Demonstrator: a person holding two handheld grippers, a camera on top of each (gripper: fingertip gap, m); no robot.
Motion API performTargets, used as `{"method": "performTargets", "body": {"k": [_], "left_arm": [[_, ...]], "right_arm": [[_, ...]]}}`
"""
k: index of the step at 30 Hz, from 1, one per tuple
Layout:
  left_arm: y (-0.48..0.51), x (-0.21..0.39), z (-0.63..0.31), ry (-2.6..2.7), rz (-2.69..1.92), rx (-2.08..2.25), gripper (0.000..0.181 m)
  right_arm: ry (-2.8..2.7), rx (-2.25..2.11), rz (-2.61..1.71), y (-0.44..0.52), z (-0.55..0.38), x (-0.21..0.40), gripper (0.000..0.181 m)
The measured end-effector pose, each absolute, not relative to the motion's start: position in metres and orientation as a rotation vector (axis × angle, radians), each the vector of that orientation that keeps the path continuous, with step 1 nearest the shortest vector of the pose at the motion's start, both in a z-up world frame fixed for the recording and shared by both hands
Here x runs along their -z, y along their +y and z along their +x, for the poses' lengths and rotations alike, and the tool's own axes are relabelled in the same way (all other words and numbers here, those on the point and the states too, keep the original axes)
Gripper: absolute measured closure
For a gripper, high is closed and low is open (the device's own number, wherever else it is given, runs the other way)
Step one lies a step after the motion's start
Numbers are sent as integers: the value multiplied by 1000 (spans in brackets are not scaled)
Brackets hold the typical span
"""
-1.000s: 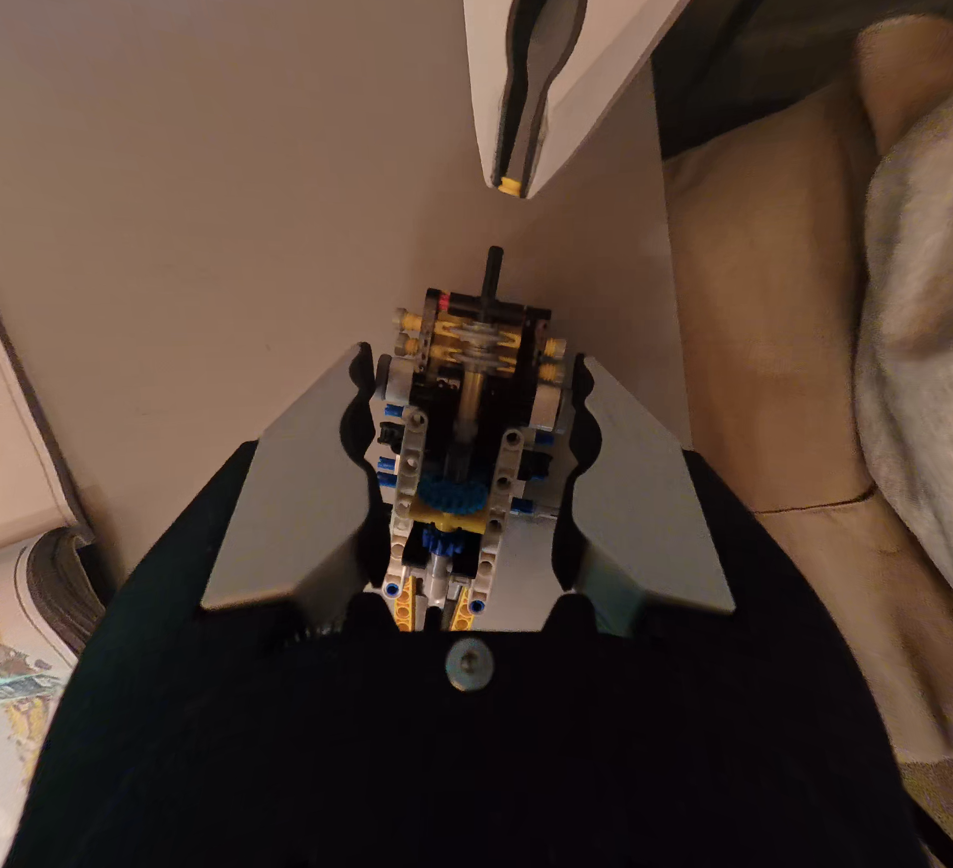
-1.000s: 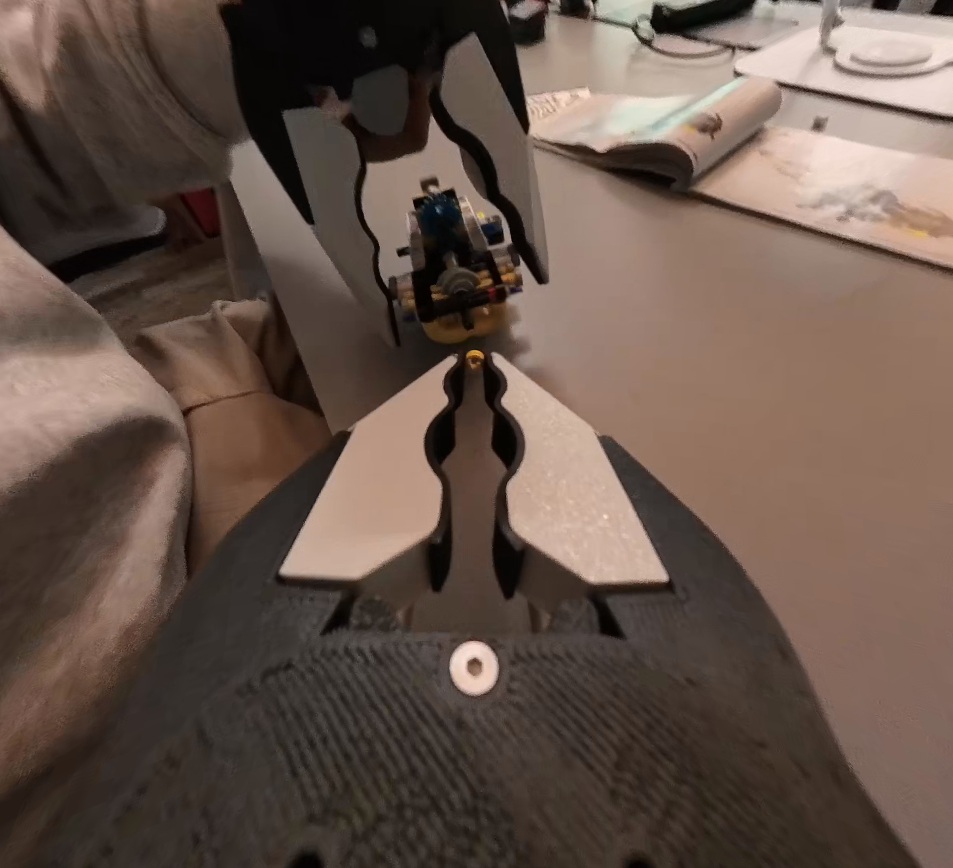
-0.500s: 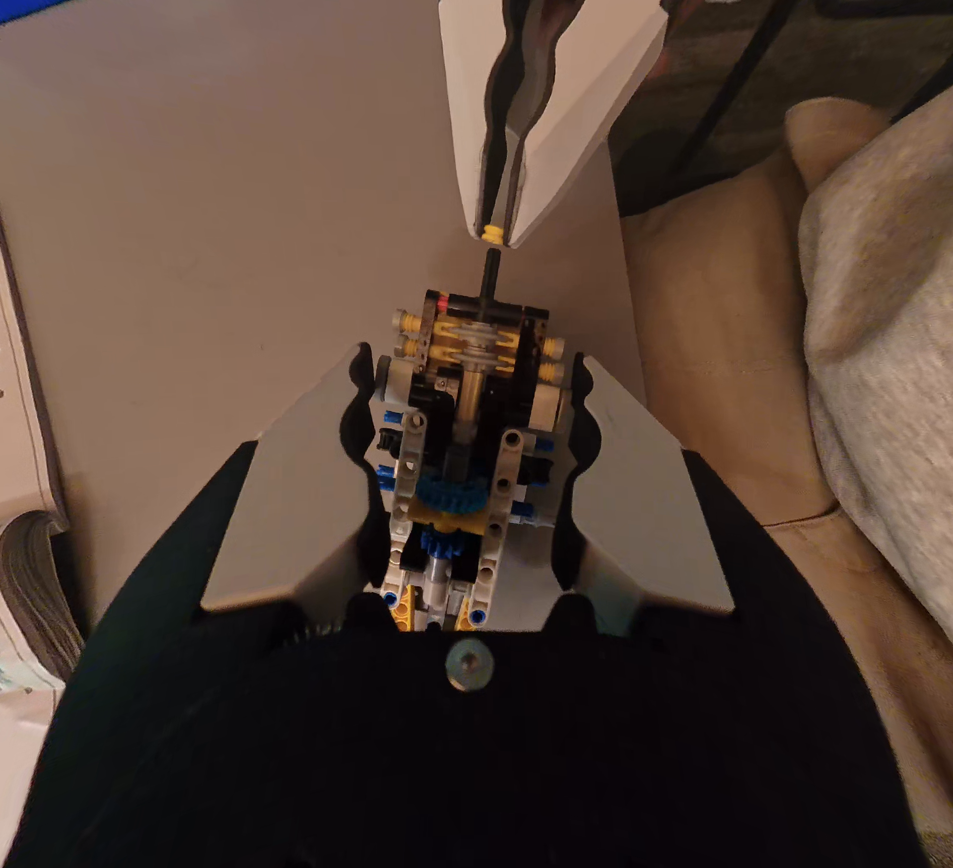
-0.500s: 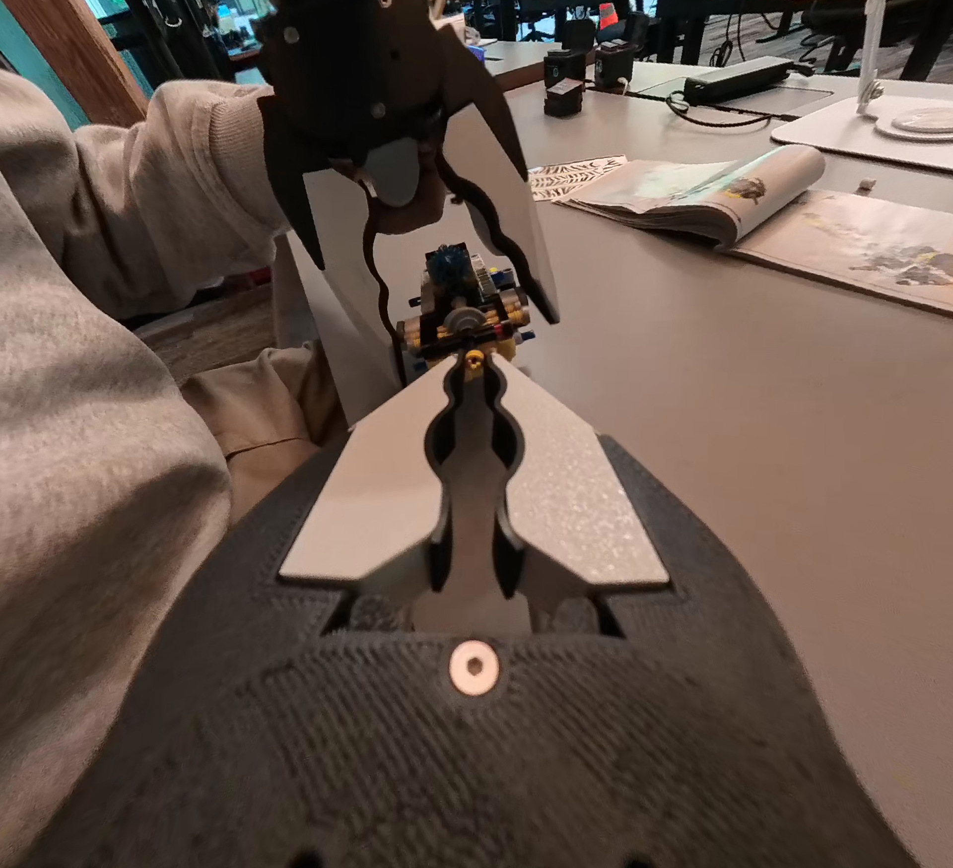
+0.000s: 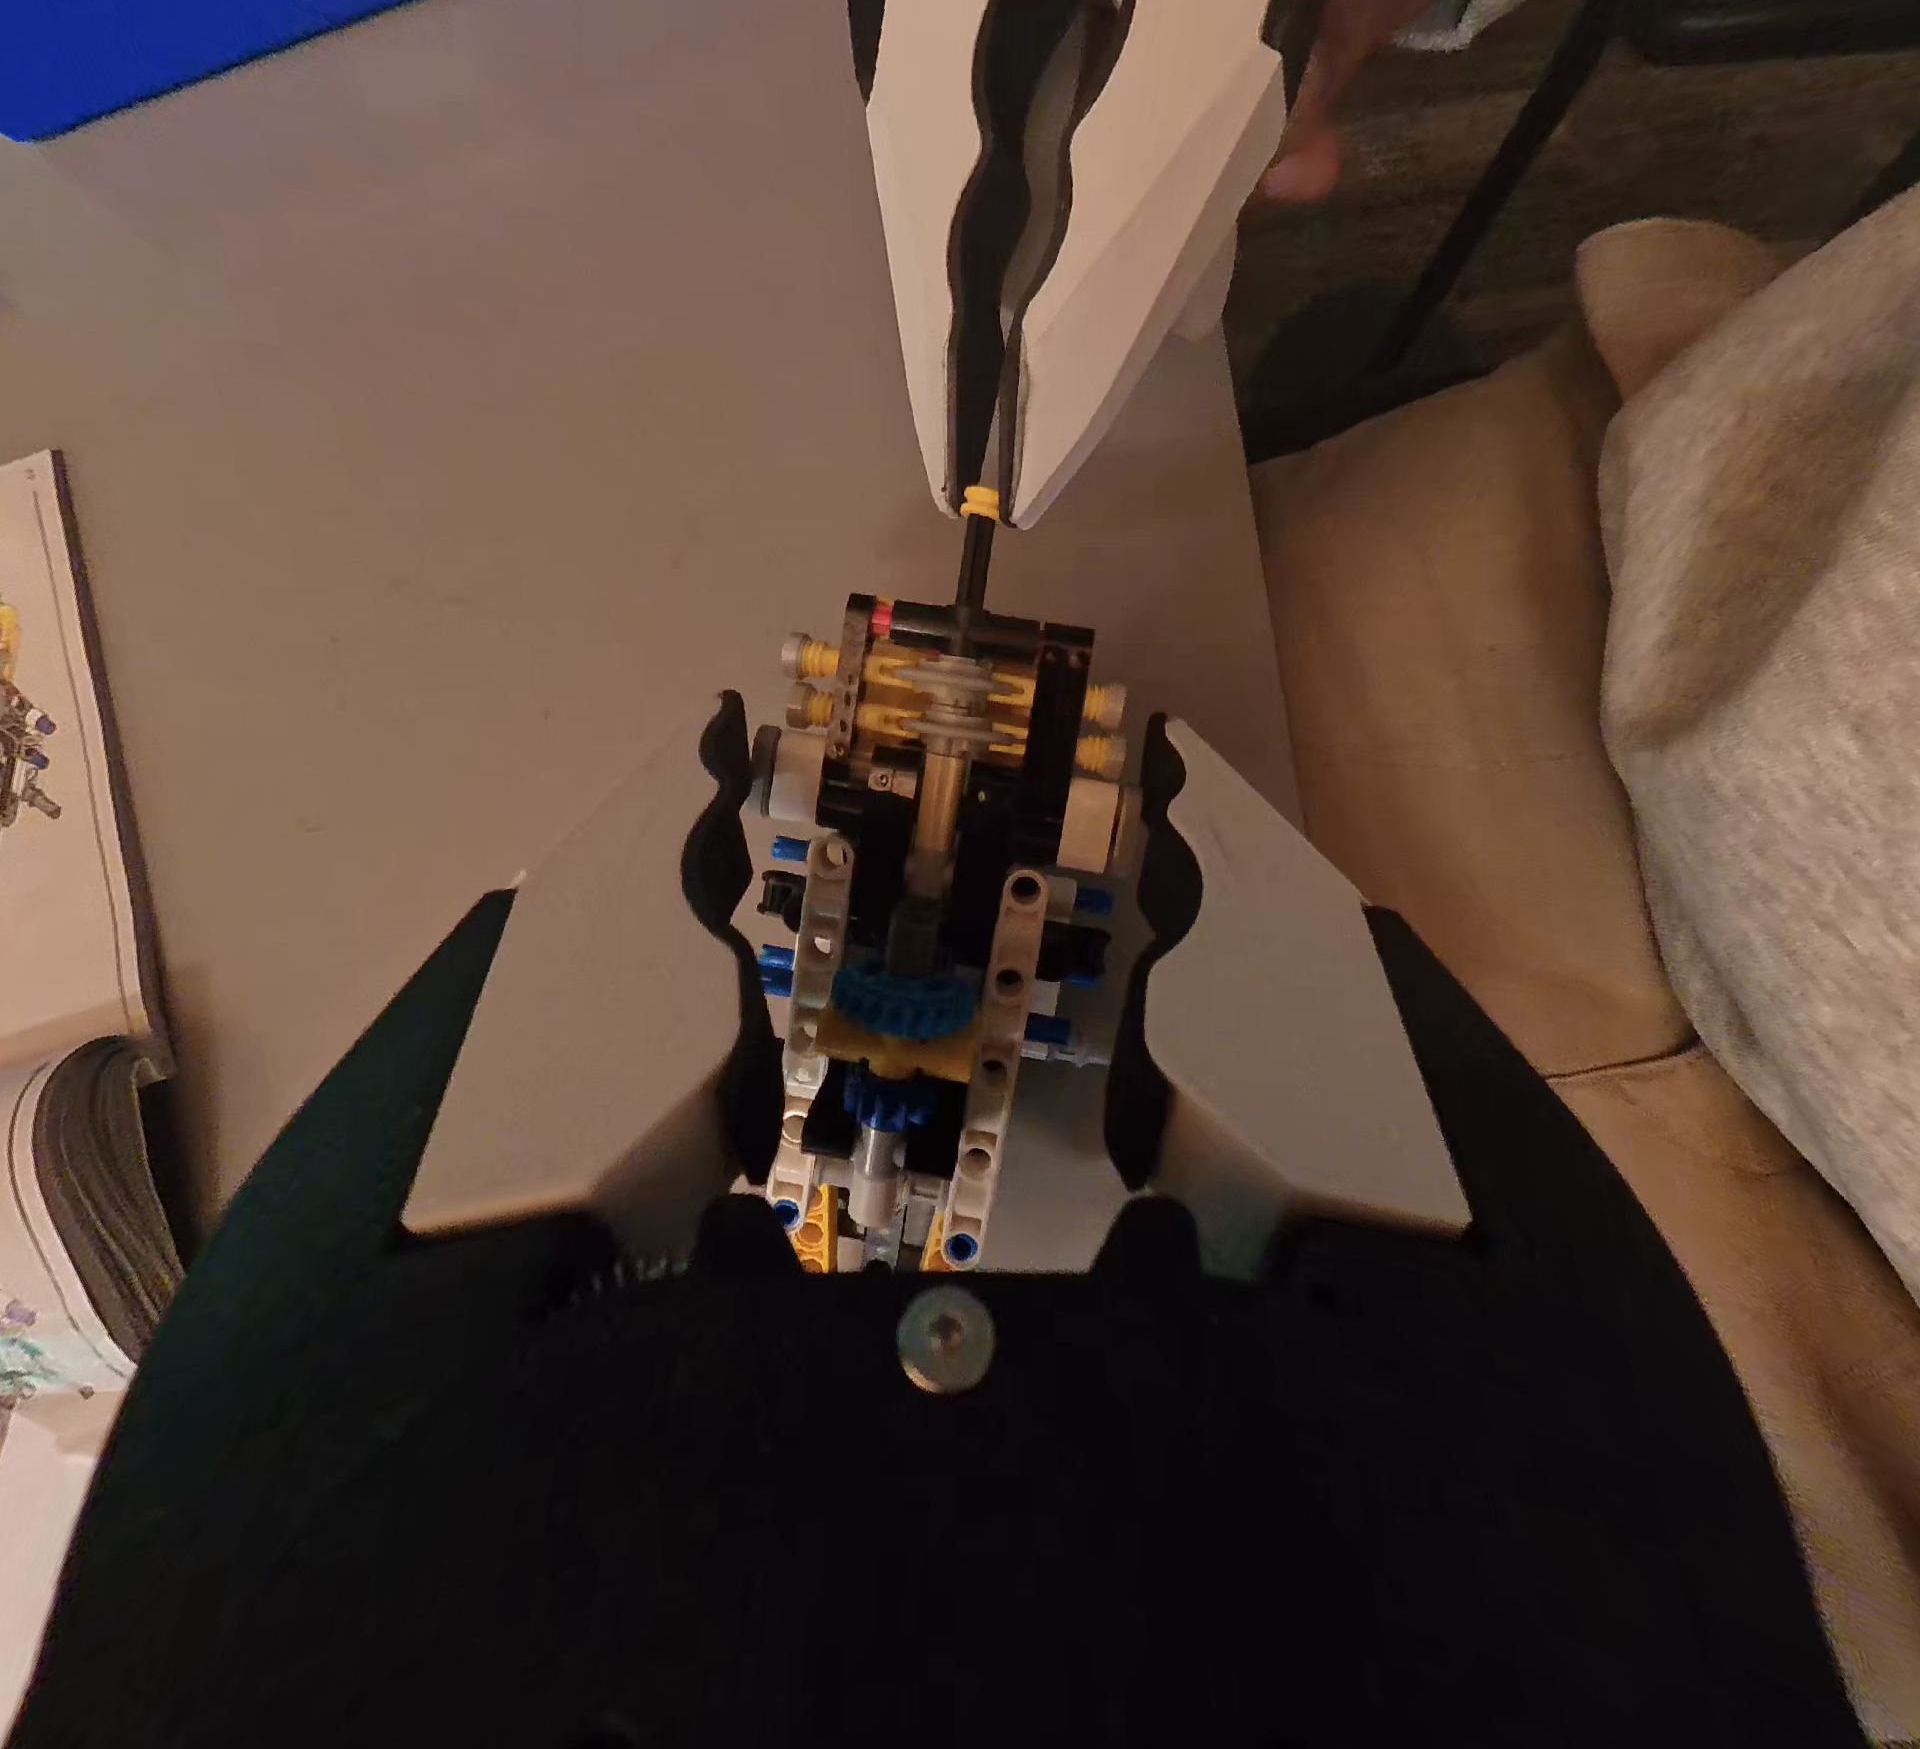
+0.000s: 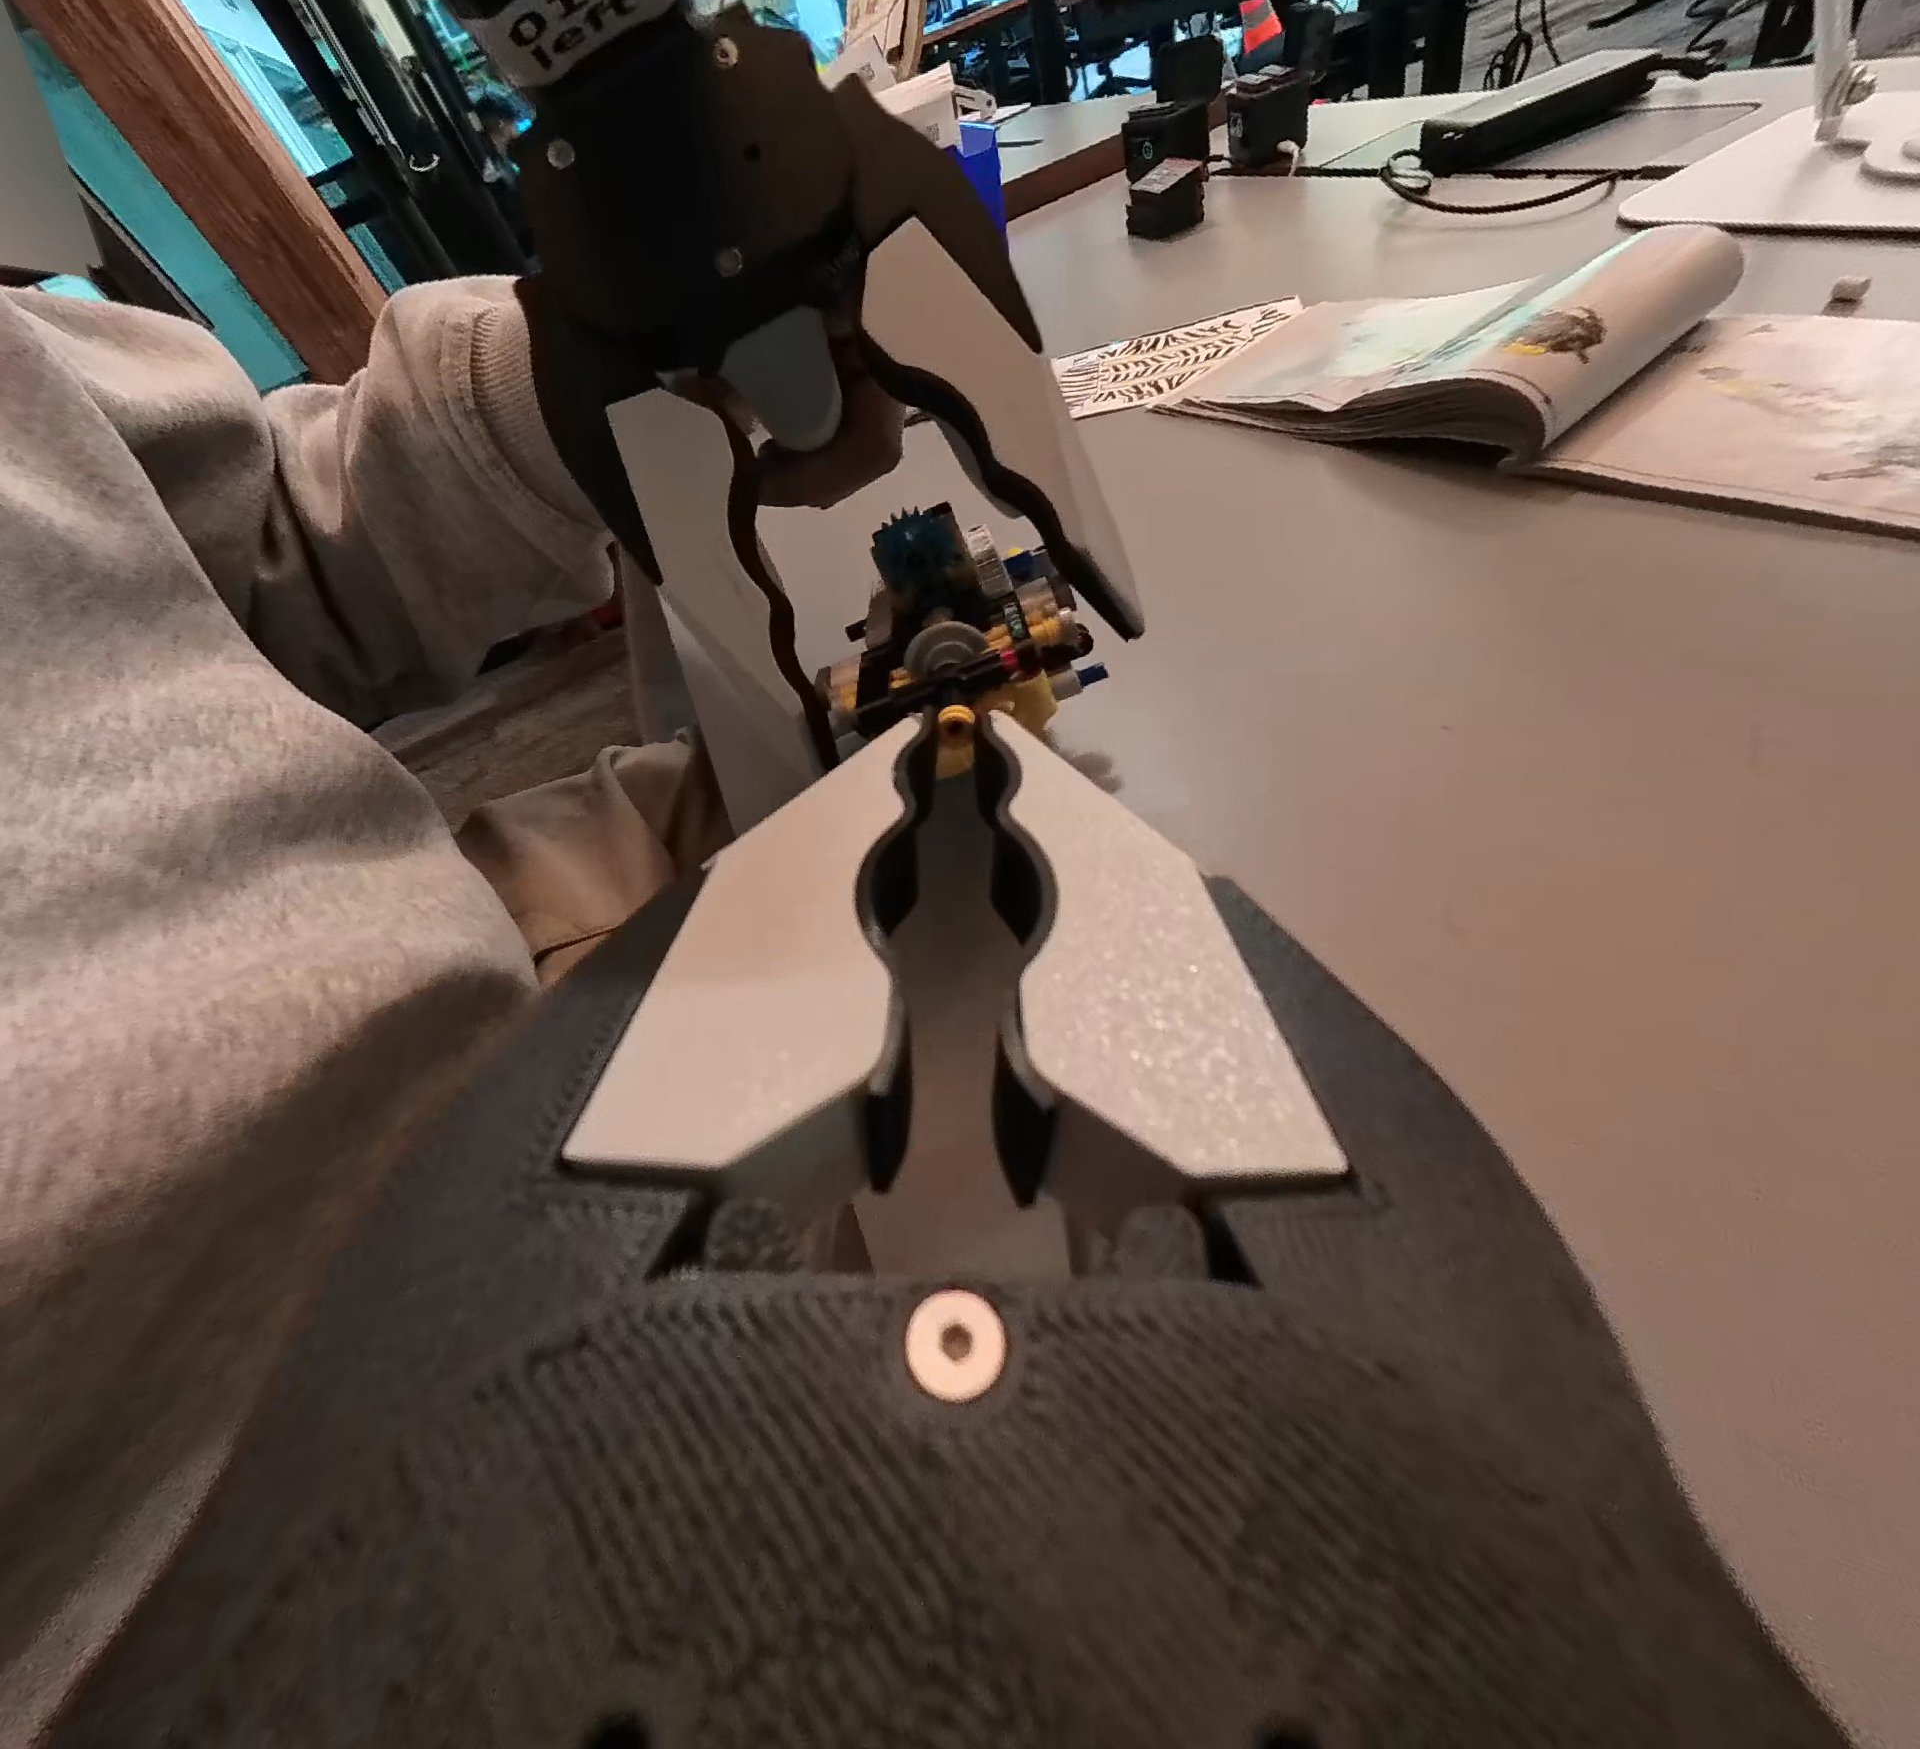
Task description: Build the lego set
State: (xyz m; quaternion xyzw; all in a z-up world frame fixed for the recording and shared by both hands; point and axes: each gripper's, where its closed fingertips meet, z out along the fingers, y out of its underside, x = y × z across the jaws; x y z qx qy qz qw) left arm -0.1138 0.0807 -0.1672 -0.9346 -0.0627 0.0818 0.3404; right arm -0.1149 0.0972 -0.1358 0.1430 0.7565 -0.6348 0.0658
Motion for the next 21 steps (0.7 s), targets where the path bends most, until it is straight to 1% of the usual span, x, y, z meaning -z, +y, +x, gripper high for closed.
{"method": "performTargets", "body": {"k": [1, 15, 21], "left_arm": [[81, 167, -114, -161, -2432, -216, 107], [82, 179, -110, -95, -2511, -254, 108], [82, 186, -110, -83, -2544, -252, 108]], "right_arm": [[2275, 1904, 439, 97, -115, 136, 176], [2102, 1557, 614, 100, -111, 150, 176], [2286, 1585, 500, 101, -111, 159, 176]]}}
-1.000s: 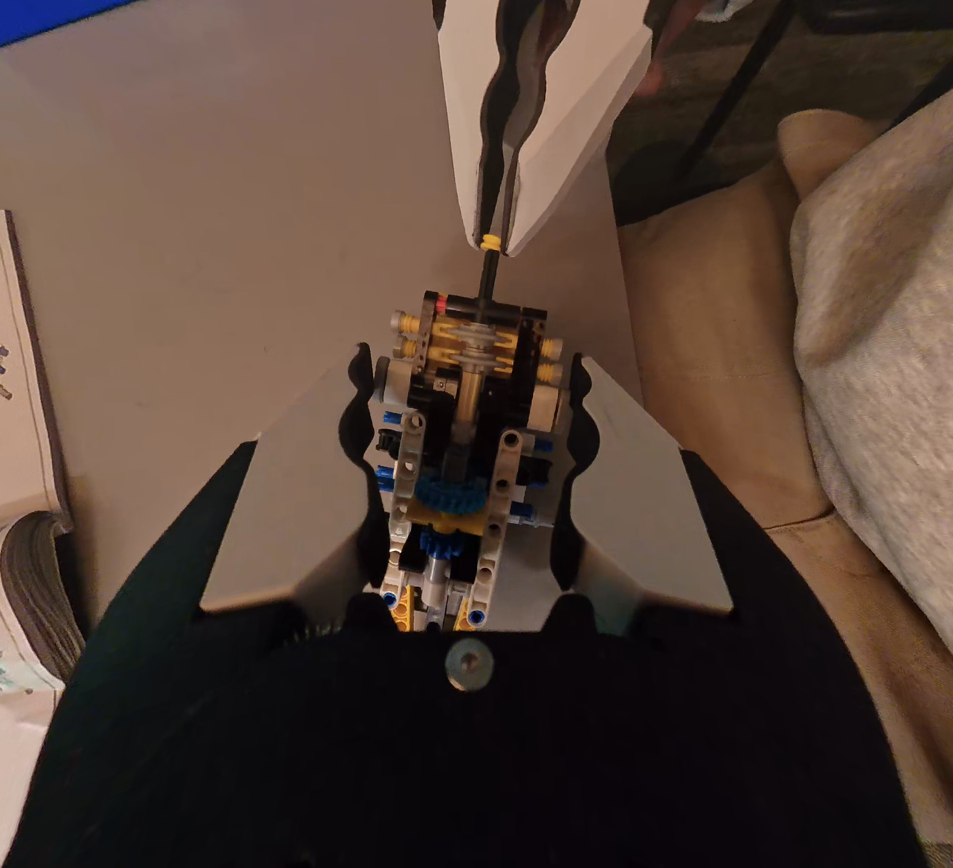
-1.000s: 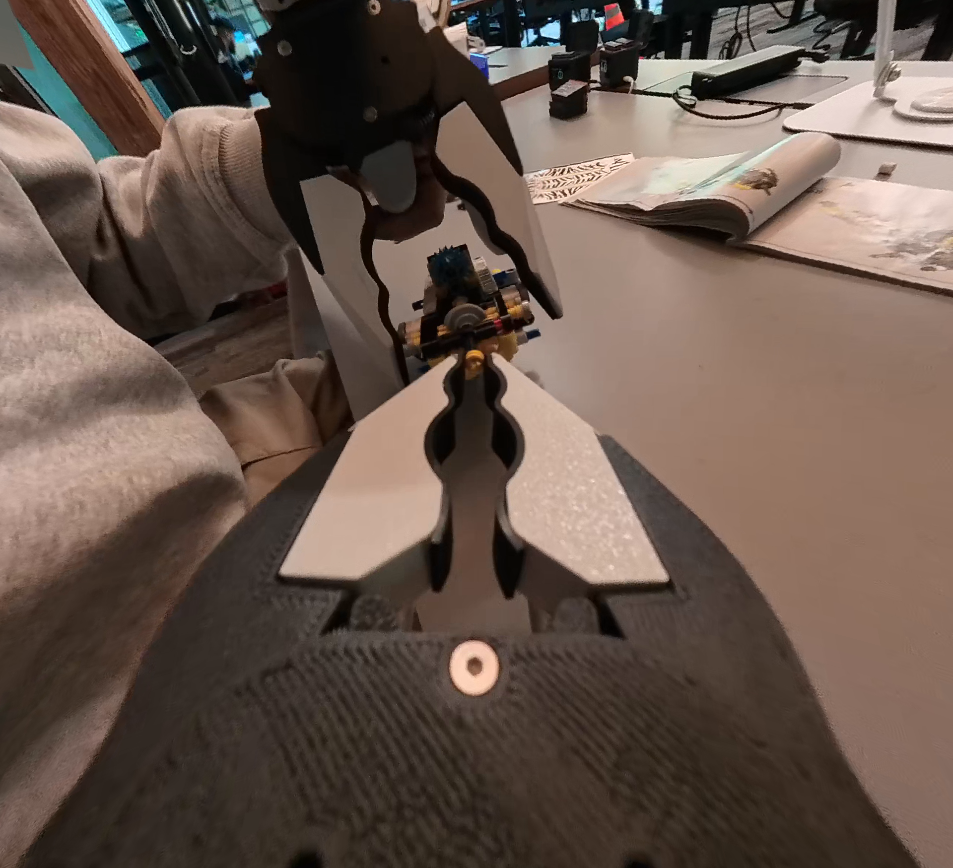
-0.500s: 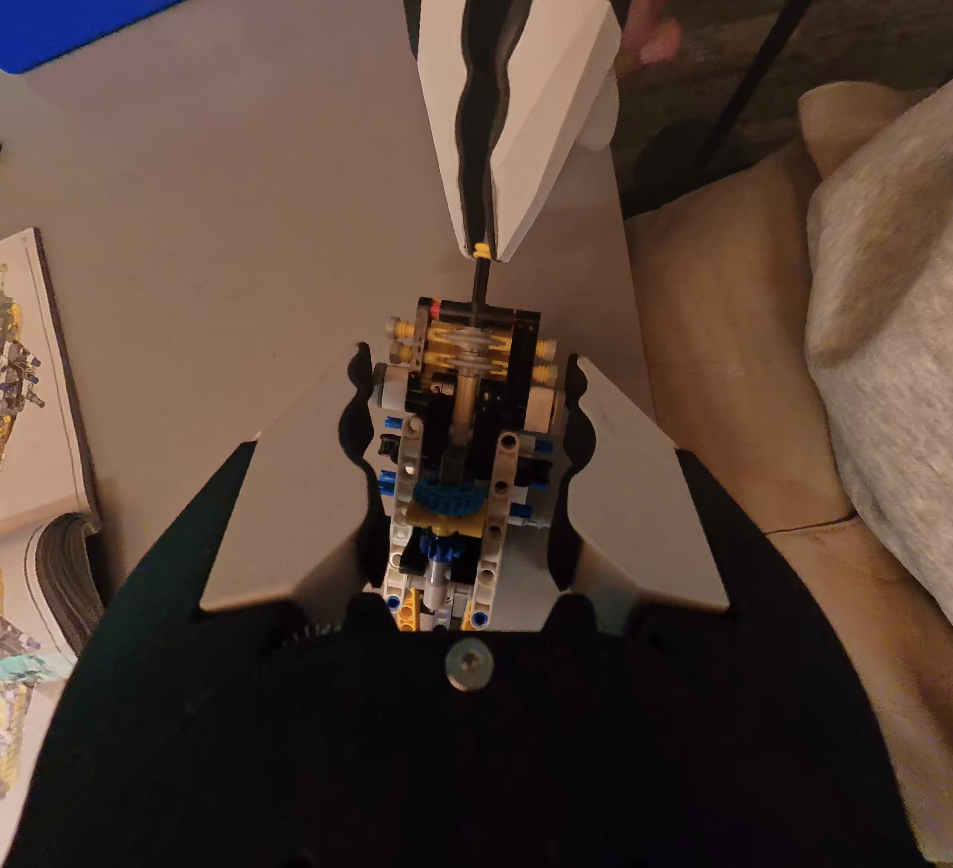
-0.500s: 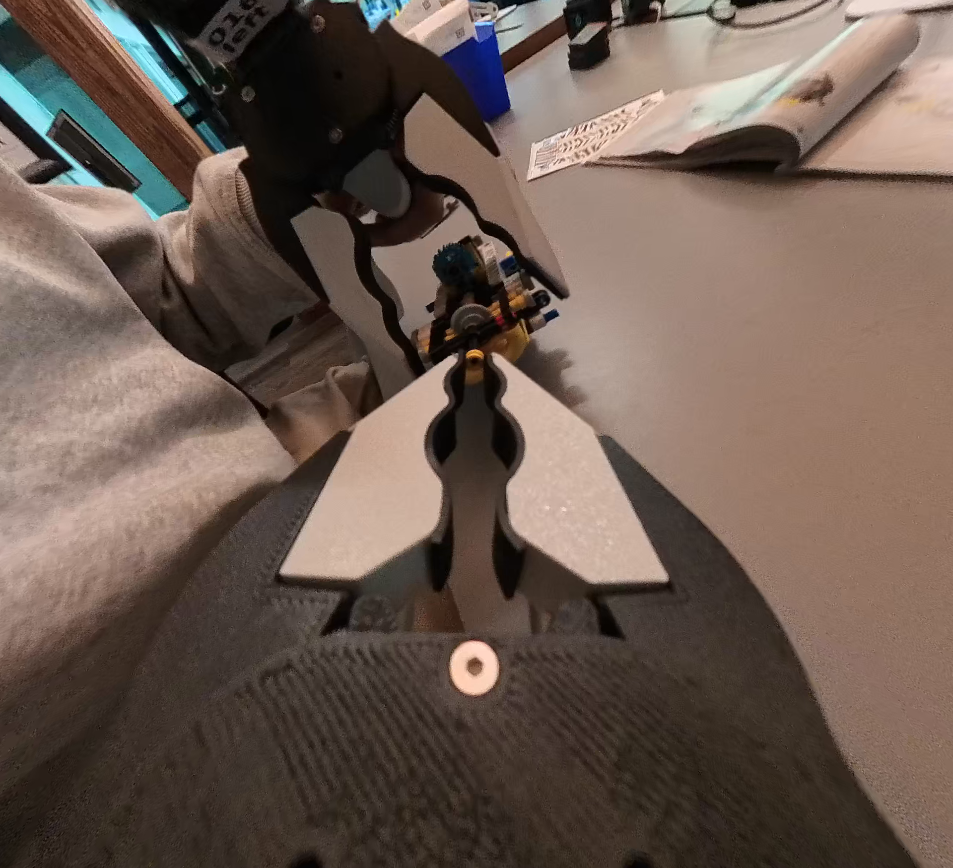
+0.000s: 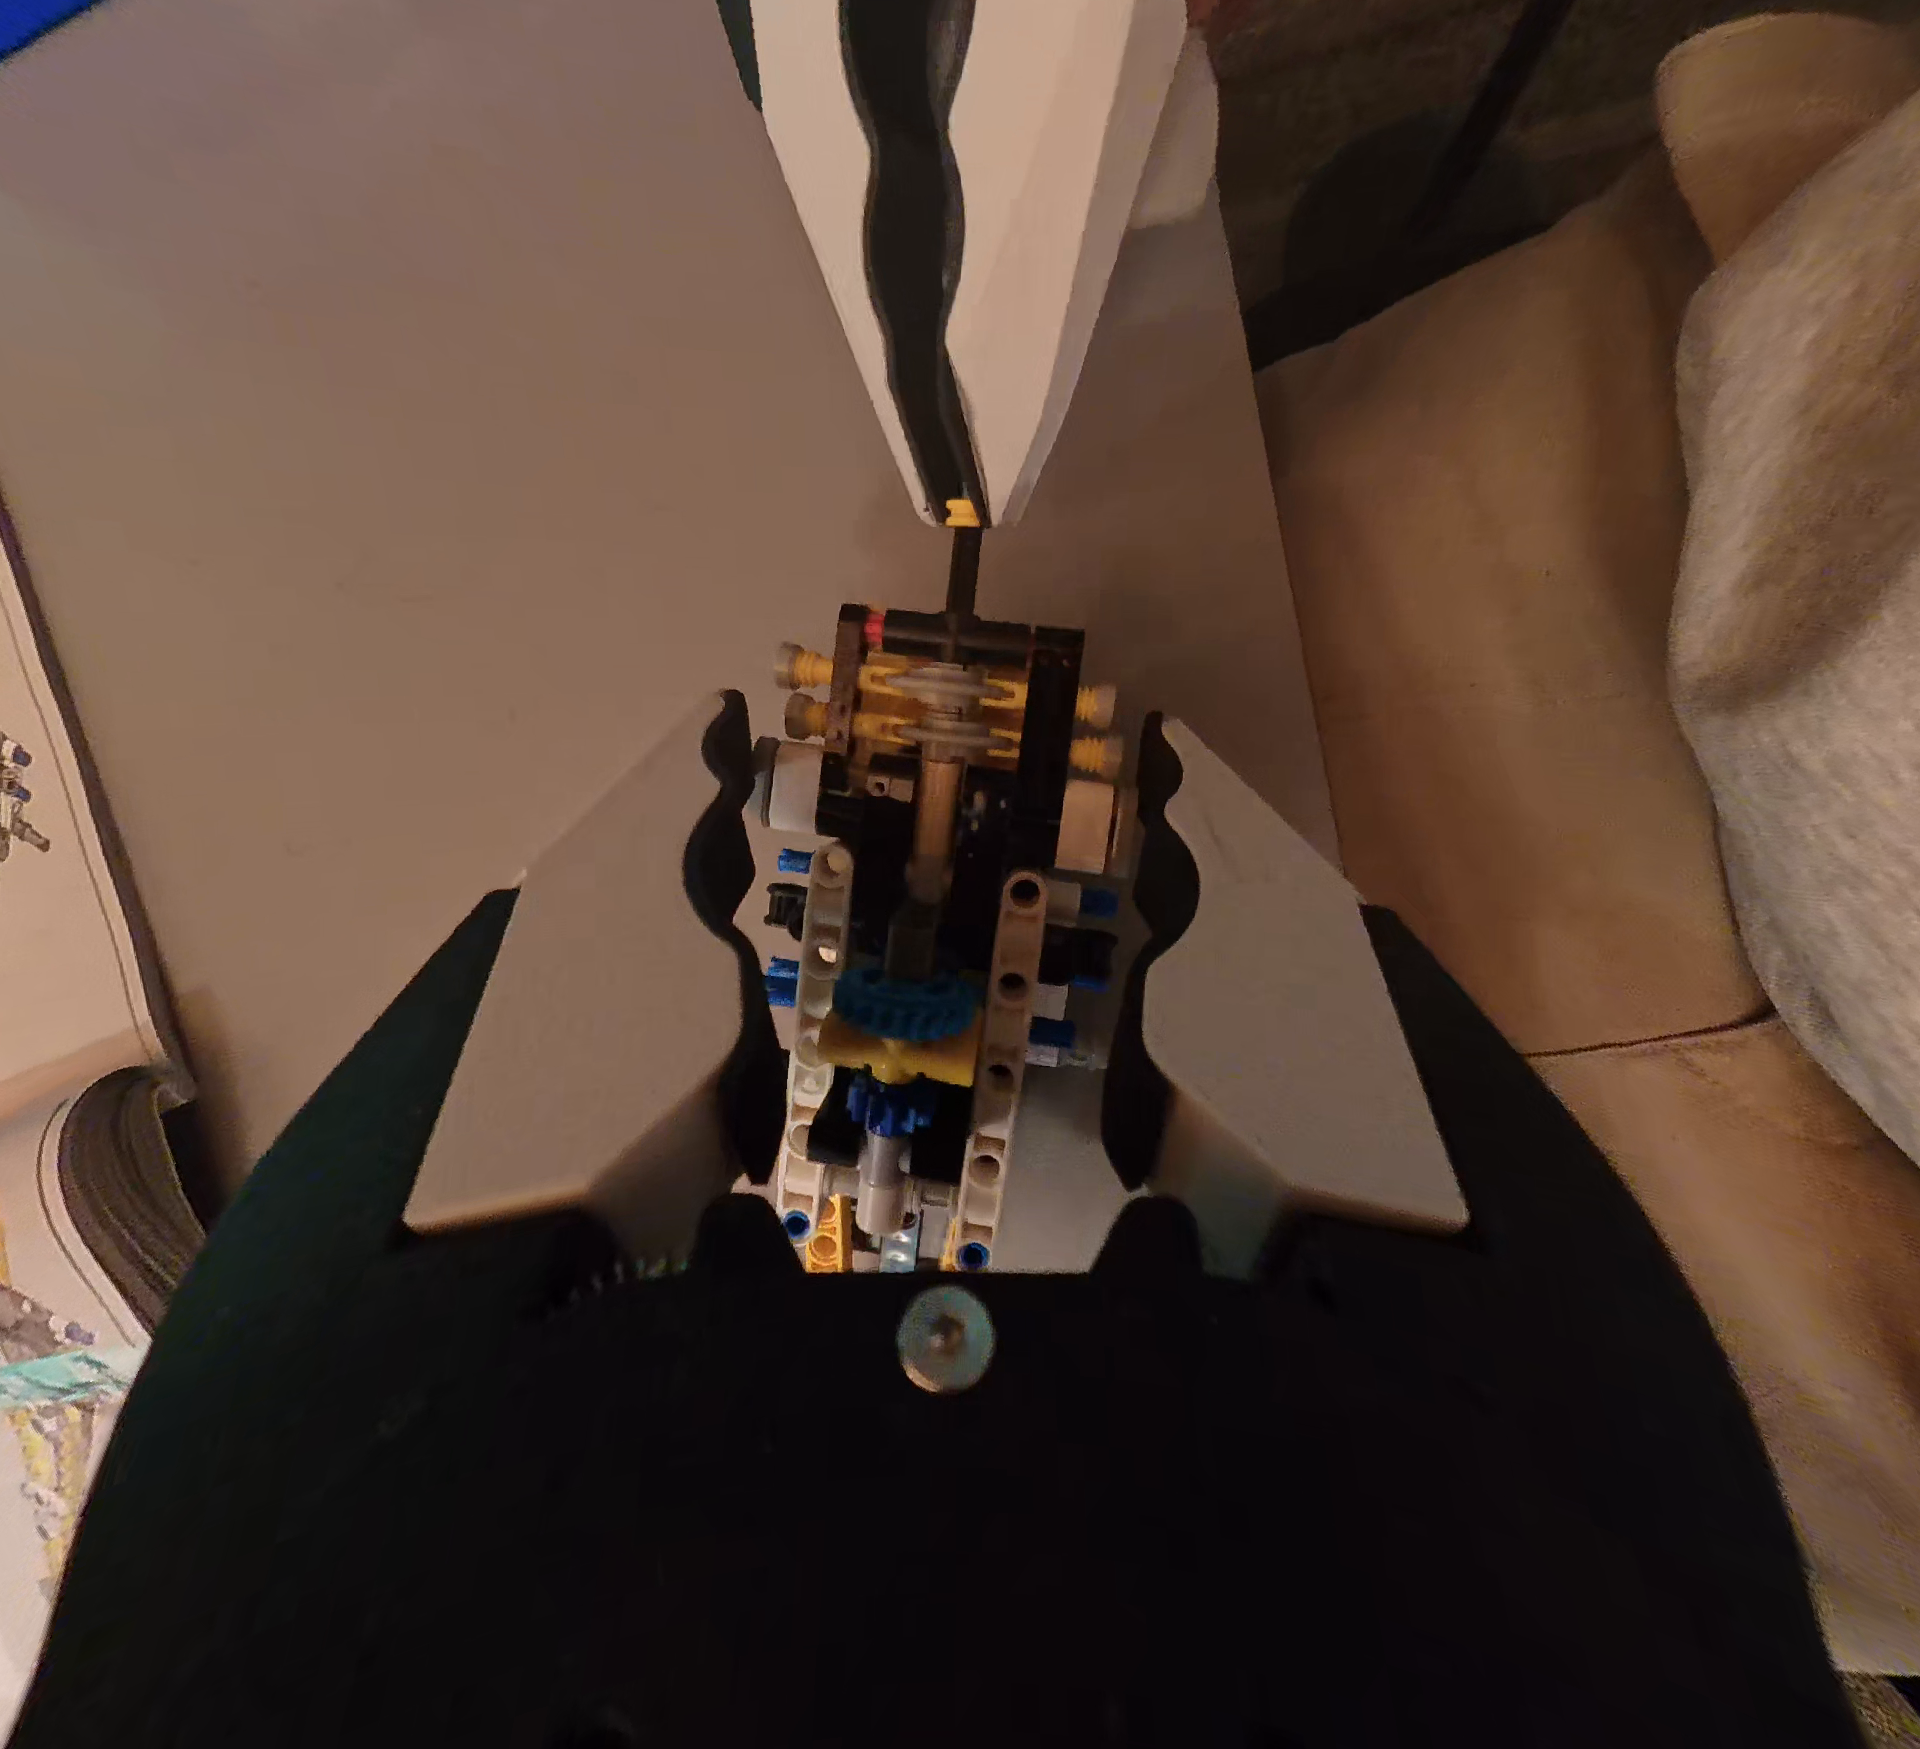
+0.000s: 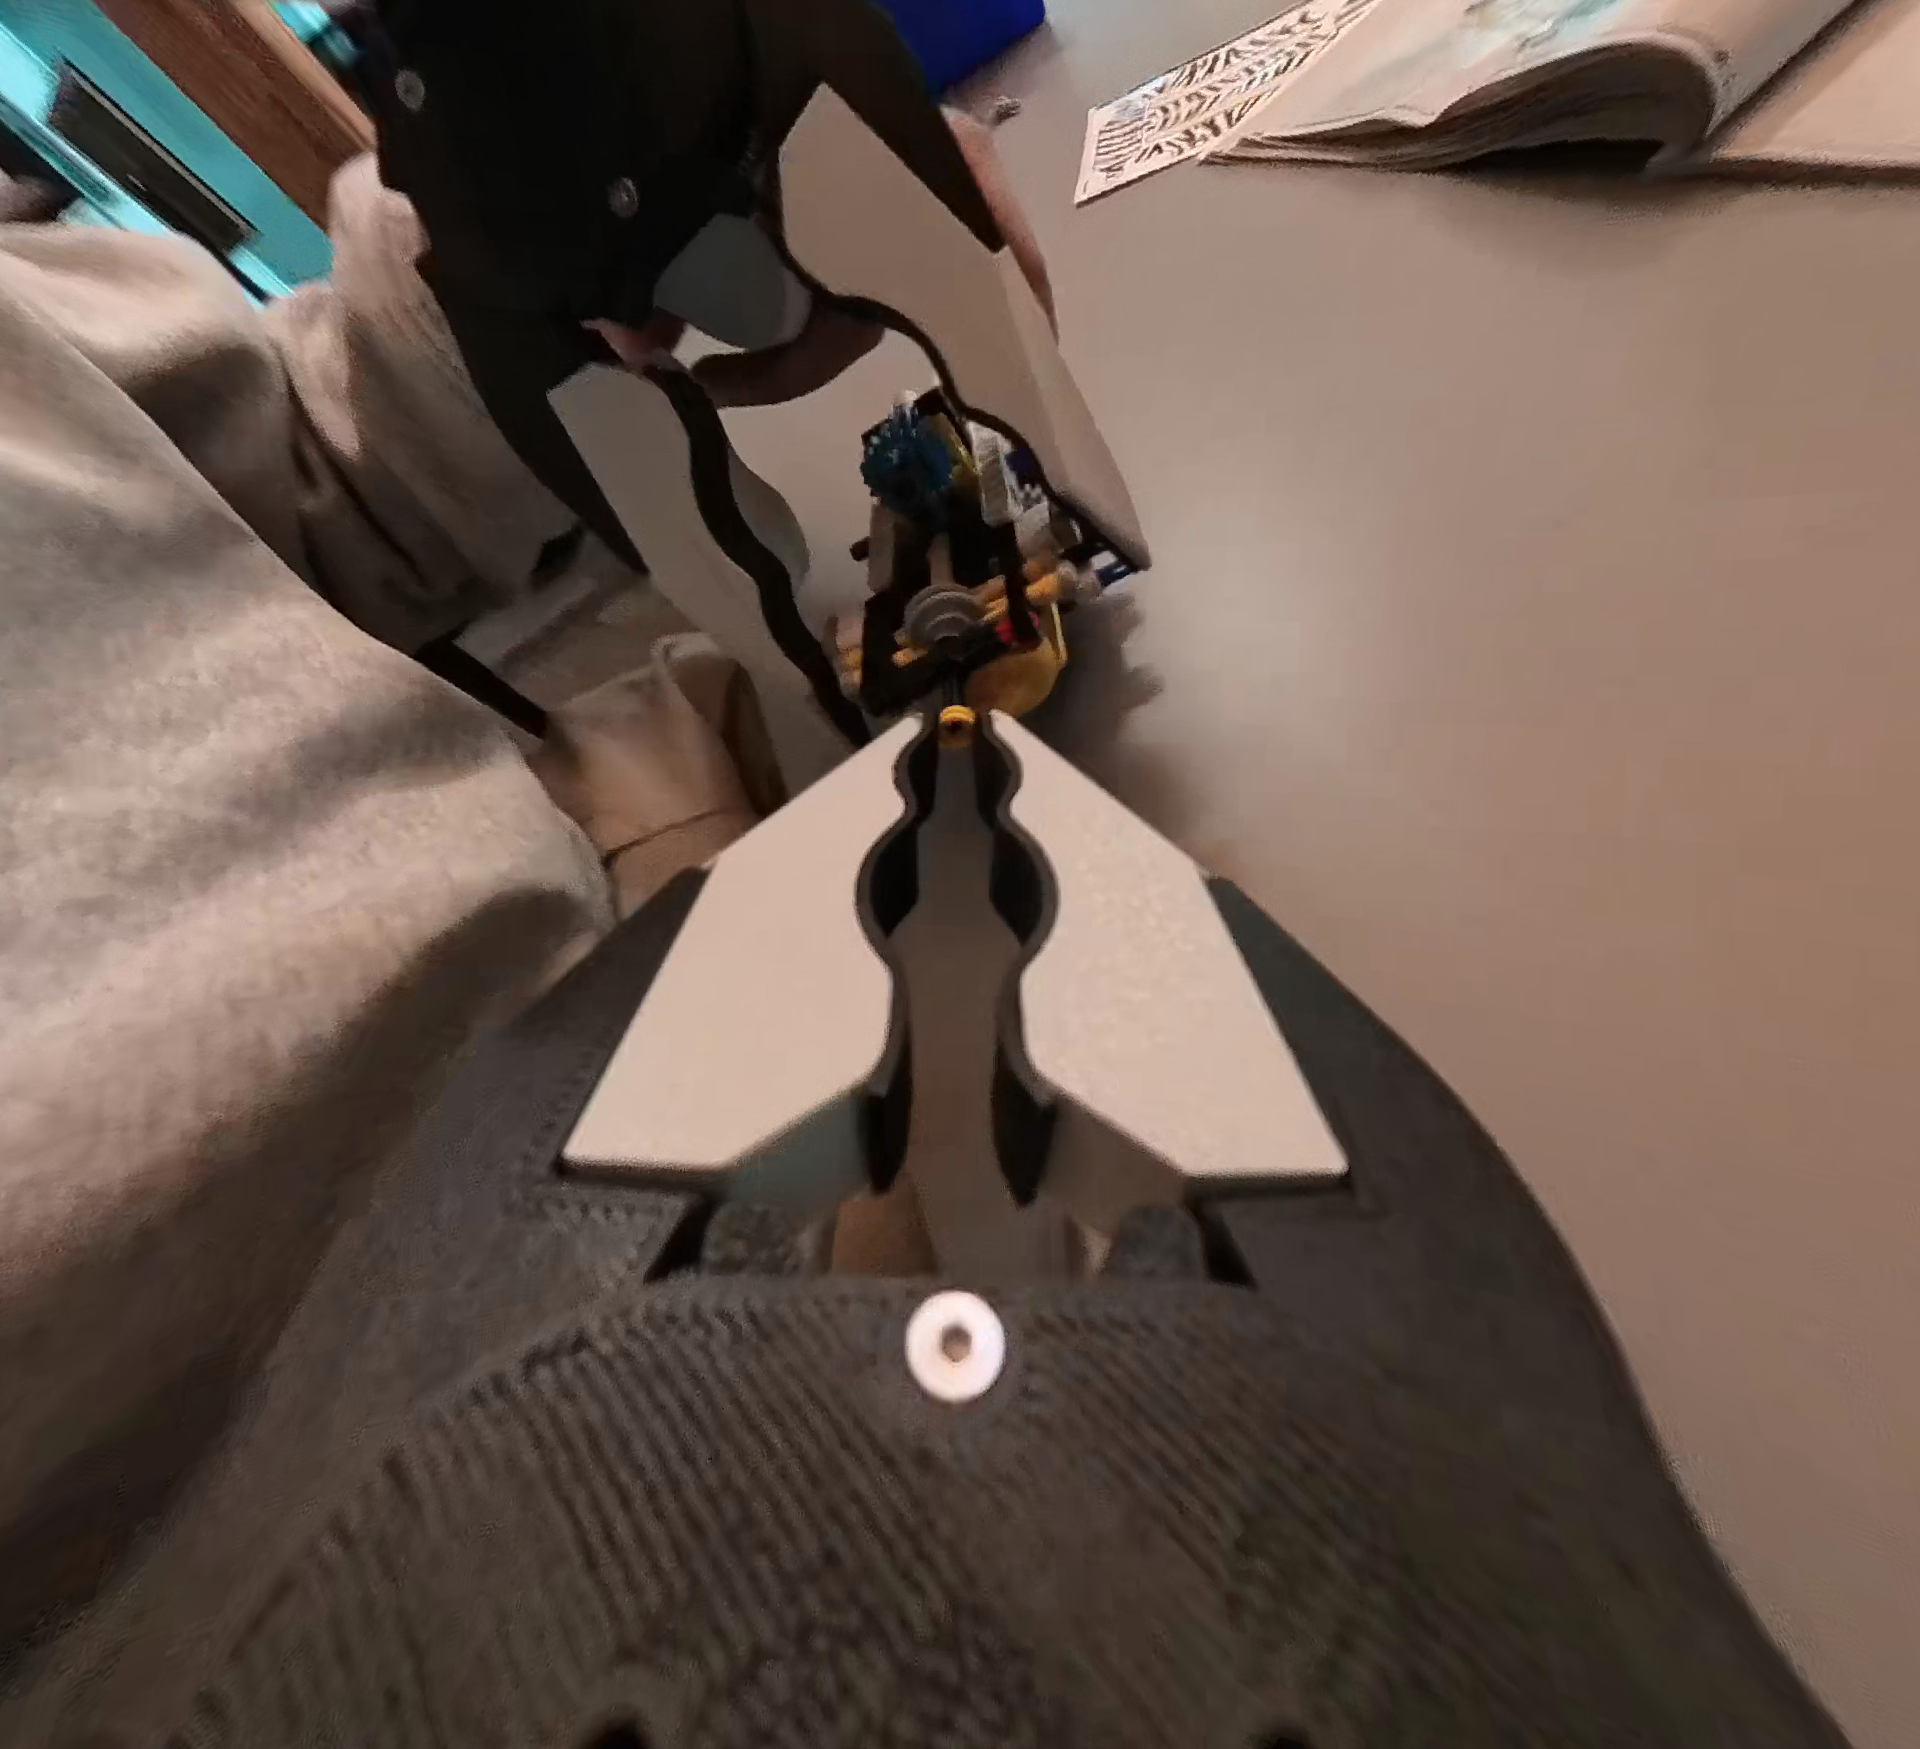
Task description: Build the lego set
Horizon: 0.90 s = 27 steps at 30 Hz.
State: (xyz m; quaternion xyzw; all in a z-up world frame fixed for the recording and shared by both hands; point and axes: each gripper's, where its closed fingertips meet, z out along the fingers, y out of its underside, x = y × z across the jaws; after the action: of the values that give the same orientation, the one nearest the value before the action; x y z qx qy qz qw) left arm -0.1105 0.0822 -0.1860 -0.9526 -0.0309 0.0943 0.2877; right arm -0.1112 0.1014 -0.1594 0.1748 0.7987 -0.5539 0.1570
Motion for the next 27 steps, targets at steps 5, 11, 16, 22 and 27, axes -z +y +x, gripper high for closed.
{"method": "performTargets", "body": {"k": [5, 11, 16, 22, 27], "left_arm": [[84, 185, -114, -105, -2519, -261, 109], [83, 189, -114, -126, -2516, -271, 110], [83, 186, -115, -153, -2479, -258, 110], [87, 177, -115, -157, -2424, -241, 111], [92, 164, -113, -152, -2356, -231, 111]], "right_arm": [[2272, 1617, 541, 102, -115, 159, 176], [2047, 1548, 724, 100, -116, 164, 176], [1913, 1537, 778, 99, -117, 162, 176], [2108, 1735, 561, 101, -117, 151, 176], [2231, 1878, 407, 103, -114, 137, 176]]}}
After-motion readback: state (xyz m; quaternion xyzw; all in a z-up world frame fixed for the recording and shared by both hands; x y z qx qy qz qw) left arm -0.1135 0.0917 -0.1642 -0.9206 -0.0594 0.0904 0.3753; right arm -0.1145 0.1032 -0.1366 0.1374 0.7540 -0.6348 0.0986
